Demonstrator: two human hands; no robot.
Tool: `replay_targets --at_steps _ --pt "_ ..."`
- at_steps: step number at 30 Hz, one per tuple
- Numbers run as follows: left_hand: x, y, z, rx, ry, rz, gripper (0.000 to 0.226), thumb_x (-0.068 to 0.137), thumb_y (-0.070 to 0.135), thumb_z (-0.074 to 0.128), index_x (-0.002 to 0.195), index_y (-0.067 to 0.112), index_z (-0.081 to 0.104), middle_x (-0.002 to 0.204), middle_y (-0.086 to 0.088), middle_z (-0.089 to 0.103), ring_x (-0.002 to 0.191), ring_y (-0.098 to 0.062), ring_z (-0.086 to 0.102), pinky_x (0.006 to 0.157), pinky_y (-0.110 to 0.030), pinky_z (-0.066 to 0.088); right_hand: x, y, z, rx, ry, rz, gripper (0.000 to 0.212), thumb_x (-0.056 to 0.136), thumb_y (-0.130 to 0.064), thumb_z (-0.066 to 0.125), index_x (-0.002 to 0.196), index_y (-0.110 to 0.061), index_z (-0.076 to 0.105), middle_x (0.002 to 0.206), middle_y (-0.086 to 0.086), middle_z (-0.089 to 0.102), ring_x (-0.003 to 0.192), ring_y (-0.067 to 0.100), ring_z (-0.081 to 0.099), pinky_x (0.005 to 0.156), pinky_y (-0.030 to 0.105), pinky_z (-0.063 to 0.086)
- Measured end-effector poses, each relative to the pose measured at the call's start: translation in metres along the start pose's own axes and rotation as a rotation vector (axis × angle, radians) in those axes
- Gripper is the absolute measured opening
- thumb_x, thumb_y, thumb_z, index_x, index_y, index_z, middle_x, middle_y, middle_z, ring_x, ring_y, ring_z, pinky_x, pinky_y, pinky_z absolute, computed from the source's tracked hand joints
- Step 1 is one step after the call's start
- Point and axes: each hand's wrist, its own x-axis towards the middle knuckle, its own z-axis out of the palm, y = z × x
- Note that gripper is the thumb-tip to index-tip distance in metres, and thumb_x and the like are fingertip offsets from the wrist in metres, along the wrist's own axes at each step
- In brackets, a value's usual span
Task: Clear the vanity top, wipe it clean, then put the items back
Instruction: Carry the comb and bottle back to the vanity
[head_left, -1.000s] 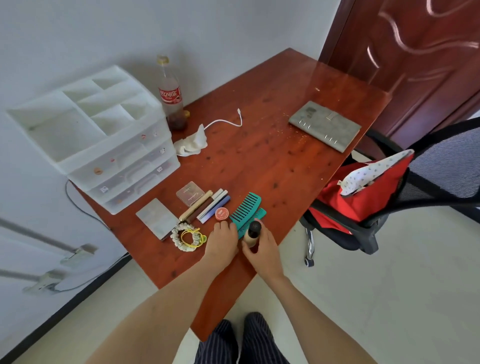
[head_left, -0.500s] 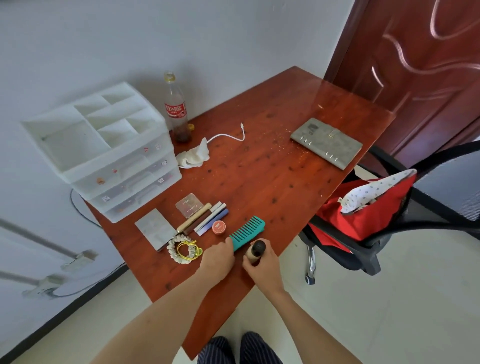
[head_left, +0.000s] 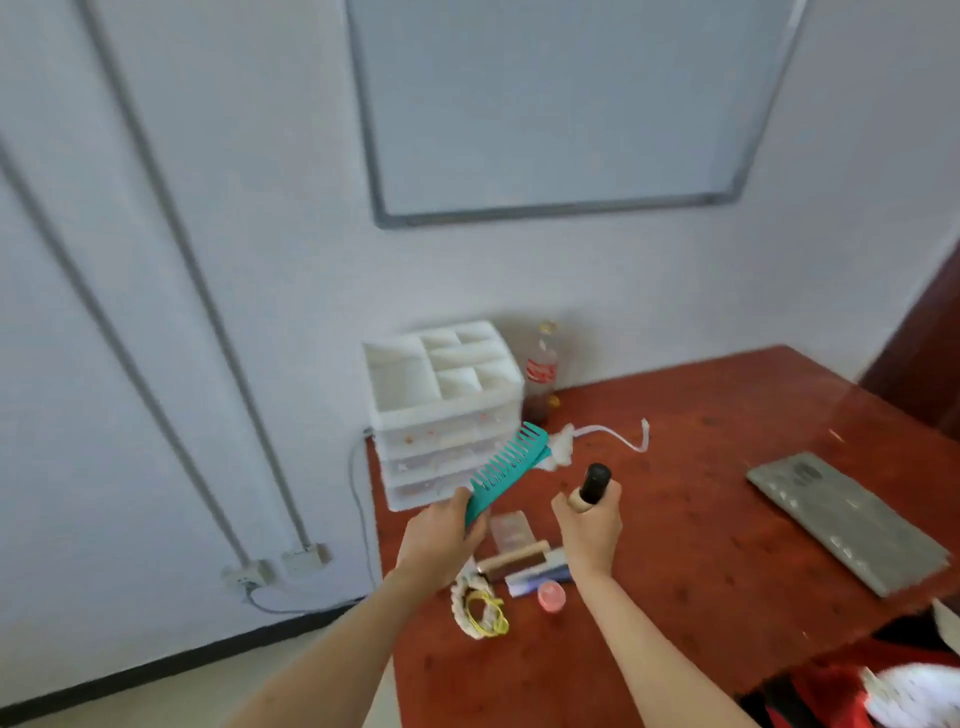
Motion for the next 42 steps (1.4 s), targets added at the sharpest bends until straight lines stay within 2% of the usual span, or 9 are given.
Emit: replay_targets --at_steps 5,10,14,17,20,24,31,39,42 --pt "-0.022 -0.037 -0.075 0.074 0.271 -0.291 0.038 0.098 0.044 0.033 0.113 0.011 0.047 0.105 -0.008 0.066 0.089 -0.031 0.062 0.067 -0.035 0.043 -0.014 -0.061 0.07 0.046 -0.373 -0.226 0.025 0.079 0.001 0.064 0.073 -0.018 0.049 0.063 0.003 0.055 0.061 0.02 0.052 0.052 0.013 0.036" --pt "-0.098 -0.078 -0.132 0.143 0.457 -0.654 0.036 0.099 0.044 0.03 0.105 0.011 0.045 0.1 -0.007 0.065 0.079 -0.029 0.062 0.062 -0.035 0.045 -0.085 -0.114 0.143 0.116 -0.656 -0.317 0.019 0.082 -0.005 0.061 0.068 -0.012 0.05 0.057 0.002 0.049 0.059 0.022 0.046 0.052 0.018 0.032" --pt "-0.186 -0.104 -0.166 0.211 0.595 -0.932 0.035 0.1 0.043 0.028 0.103 0.011 0.044 0.1 -0.005 0.065 0.077 -0.027 0.061 0.058 -0.031 0.038 -0.186 -0.151 0.185 0.216 -0.934 -0.286 0.029 0.08 -0.024 0.061 0.059 -0.019 0.041 0.053 0.0 0.044 0.056 0.025 0.043 0.058 0.034 0.042" --pt "-0.259 -0.12 -0.181 0.221 0.701 -1.168 0.037 0.099 0.043 0.029 0.105 0.01 0.044 0.101 -0.009 0.066 0.089 -0.032 0.062 0.064 -0.033 0.038 -0.27 -0.17 0.201 0.236 -1.148 -0.236 0.027 0.068 -0.033 0.053 0.065 -0.007 0.049 0.058 0.006 0.05 0.06 0.027 0.048 0.06 0.036 0.043" --pt "-0.33 -0.134 -0.194 0.218 0.81 -1.37 0.038 0.099 0.043 0.029 0.103 0.009 0.044 0.102 -0.012 0.066 0.093 -0.034 0.062 0.069 -0.036 0.041 -0.354 -0.186 0.209 0.241 -1.343 -0.198 0.025 0.062 -0.032 0.051 0.063 -0.008 0.047 0.06 0.008 0.051 0.06 0.027 0.049 0.059 0.034 0.043" --pt "-0.413 -0.152 -0.217 0.166 1.017 -1.583 0.036 0.099 0.041 0.028 0.102 0.008 0.044 0.103 -0.016 0.065 0.095 -0.035 0.06 0.071 -0.037 0.041 -0.458 -0.206 0.213 0.266 -1.516 -0.161 0.019 0.08 -0.018 0.062 0.065 -0.016 0.051 0.072 0.011 0.059 0.071 0.026 0.055 0.064 0.031 0.04" --pt "-0.531 -0.212 -0.272 0.172 1.221 -1.742 0.036 0.099 0.04 0.026 0.101 0.008 0.042 0.101 -0.015 0.065 0.09 -0.033 0.061 0.066 -0.035 0.039 -0.614 -0.246 0.232 0.328 -1.759 -0.191 0.017 0.086 -0.016 0.058 0.07 -0.012 0.052 0.069 0.007 0.058 0.067 0.021 0.055 0.056 0.022 0.037" --pt "-0.63 -0.287 -0.341 0.248 1.302 -1.723 0.036 0.1 0.038 0.029 0.104 0.005 0.045 0.1 -0.016 0.062 0.088 -0.033 0.06 0.067 -0.034 0.041 -0.749 -0.29 0.281 0.343 -1.834 -0.193 0.017 0.085 -0.019 0.06 0.071 -0.011 0.053 0.072 0.009 0.058 0.067 0.023 0.055 0.061 0.03 0.045" --pt "-0.66 -0.323 -0.352 0.249 1.307 -1.758 0.036 0.099 0.038 0.029 0.1 0.006 0.044 0.097 -0.015 0.063 0.085 -0.033 0.059 0.065 -0.034 0.039 -0.789 -0.299 0.306 0.315 -1.883 -0.199 0.016 0.086 -0.015 0.058 0.077 -0.004 0.052 0.068 0.008 0.053 0.057 0.018 0.048 0.045 0.015 0.039"
